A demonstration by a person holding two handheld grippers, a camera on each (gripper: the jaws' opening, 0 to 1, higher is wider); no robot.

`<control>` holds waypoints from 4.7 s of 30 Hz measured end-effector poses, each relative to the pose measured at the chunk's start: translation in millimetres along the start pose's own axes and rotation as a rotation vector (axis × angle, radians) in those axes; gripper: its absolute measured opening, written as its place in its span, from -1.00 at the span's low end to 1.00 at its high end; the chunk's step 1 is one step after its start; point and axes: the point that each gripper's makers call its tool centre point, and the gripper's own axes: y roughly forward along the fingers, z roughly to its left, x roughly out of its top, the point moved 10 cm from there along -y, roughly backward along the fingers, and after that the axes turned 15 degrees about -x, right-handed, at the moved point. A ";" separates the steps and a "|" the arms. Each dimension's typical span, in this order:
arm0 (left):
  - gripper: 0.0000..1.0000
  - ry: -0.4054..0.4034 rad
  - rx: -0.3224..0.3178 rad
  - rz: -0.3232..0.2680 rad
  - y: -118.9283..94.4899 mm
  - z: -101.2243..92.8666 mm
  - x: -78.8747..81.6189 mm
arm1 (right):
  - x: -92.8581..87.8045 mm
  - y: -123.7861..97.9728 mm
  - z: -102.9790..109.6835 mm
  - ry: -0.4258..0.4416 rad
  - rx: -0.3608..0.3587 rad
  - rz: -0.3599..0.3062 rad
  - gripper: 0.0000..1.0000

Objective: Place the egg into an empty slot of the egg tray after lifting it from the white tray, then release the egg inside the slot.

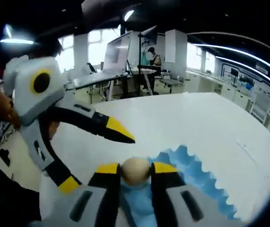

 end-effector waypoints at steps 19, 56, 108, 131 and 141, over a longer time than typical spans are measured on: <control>0.17 0.017 0.003 0.021 -2.4 -0.8 -5.5 | -10.4 10.1 1.0 -0.078 0.049 0.026 -0.50; 0.14 0.027 -0.007 0.022 6.7 -10.0 -0.8 | -104.4 -182.7 -86.4 0.247 -0.618 -0.037 -0.48; 0.06 0.033 0.012 0.014 7.7 -6.4 5.3 | -147.4 -202.3 -106.0 0.370 -0.690 0.054 -0.56; 0.08 0.043 -0.004 0.019 11.1 -5.0 3.9 | -118.4 -199.5 -102.4 0.370 -0.612 0.000 -0.56; 0.09 0.043 -0.005 0.020 12.0 -5.6 2.8 | -99.7 -175.3 -85.2 0.341 -0.508 -0.032 -0.56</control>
